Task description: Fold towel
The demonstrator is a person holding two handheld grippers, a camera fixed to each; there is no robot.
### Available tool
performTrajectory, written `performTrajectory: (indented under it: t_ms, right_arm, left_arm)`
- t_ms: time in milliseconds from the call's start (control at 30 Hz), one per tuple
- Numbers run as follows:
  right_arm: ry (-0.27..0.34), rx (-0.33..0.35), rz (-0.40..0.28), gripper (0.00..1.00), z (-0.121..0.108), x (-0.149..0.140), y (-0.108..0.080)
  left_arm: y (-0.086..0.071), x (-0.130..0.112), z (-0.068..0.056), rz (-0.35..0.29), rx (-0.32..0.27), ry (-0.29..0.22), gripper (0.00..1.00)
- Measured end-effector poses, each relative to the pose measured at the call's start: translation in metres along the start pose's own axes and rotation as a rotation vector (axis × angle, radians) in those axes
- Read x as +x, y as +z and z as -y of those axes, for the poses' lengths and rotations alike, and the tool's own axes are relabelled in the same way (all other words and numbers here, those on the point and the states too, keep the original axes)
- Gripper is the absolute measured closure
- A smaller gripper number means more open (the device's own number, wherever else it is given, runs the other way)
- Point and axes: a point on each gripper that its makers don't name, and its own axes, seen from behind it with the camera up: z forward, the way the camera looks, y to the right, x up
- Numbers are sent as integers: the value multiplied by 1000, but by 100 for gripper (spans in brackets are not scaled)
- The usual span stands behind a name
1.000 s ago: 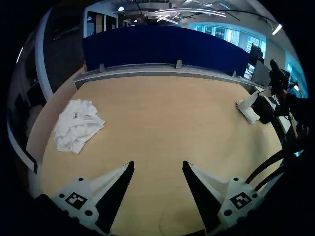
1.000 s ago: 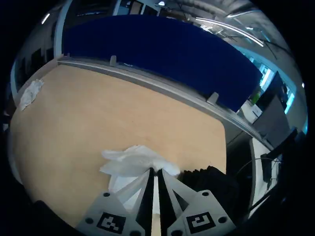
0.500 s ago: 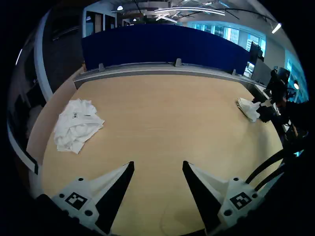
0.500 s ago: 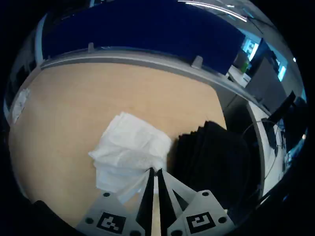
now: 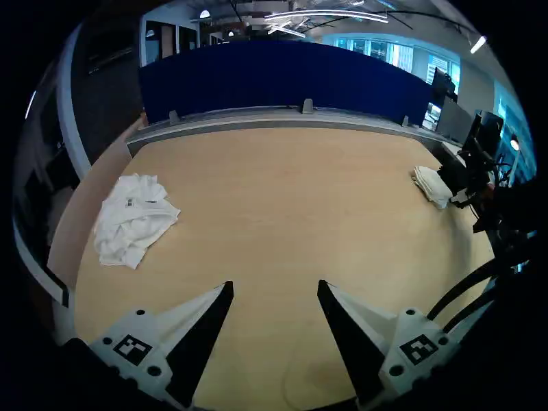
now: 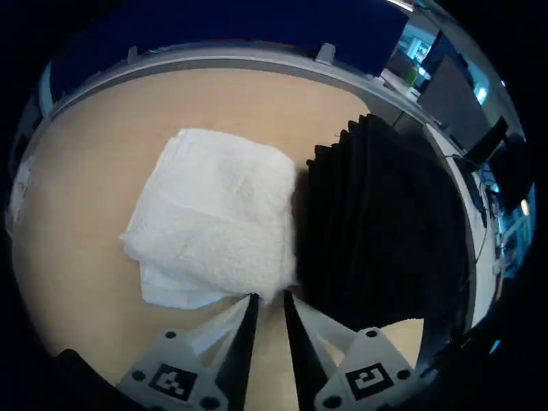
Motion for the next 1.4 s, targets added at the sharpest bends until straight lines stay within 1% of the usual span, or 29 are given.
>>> performTrajectory:
  t_ms: [167, 233, 367, 433, 600, 767, 833, 867, 900, 1000, 1200, 1400]
  right_arm:
    - [-8, 10, -9, 56, 1, 1, -4]
    - [-14, 16, -18, 46, 3, 2, -6]
    - [-29, 37, -40, 19, 11, 3, -13]
    - [-38, 40, -52, 15, 12, 4, -16]
    - [-57, 37, -71, 15, 13, 7, -21]
    - [-55, 52, -100, 12, 18, 15, -26]
    - [-53, 63, -118, 8, 22, 20, -28]
    - [-52, 68, -128, 3, 24, 23, -29]
    - [-51, 74, -140, 0, 26, 26, -30]
    - [-36, 91, -171, 0, 33, 38, -32]
    - [17, 139, -209, 0, 52, 57, -29]
    - [16, 151, -211, 0, 62, 63, -23]
  left_arm:
    - [-2, 0, -1, -1, 0, -1, 9]
    - [-3, 0, -2, -2, -1, -2, 9]
    - [-4, 1, -3, -2, -4, -2, 9]
    - [-4, 1, -4, -2, -6, -1, 9]
    - [-4, 3, -6, -4, -12, 1, 9]
    - [-5, 3, -6, -5, -14, 4, 9]
    - [-5, 4, -6, -6, -14, 2, 9]
    - [-5, 4, -6, -6, -14, 1, 9]
    - [-5, 4, -6, -6, -14, 0, 9]
    - [-5, 4, -6, -7, -15, -3, 9]
    - [-7, 4, -7, -7, -12, 2, 9]
    - [-7, 3, -6, -6, -6, -4, 9]
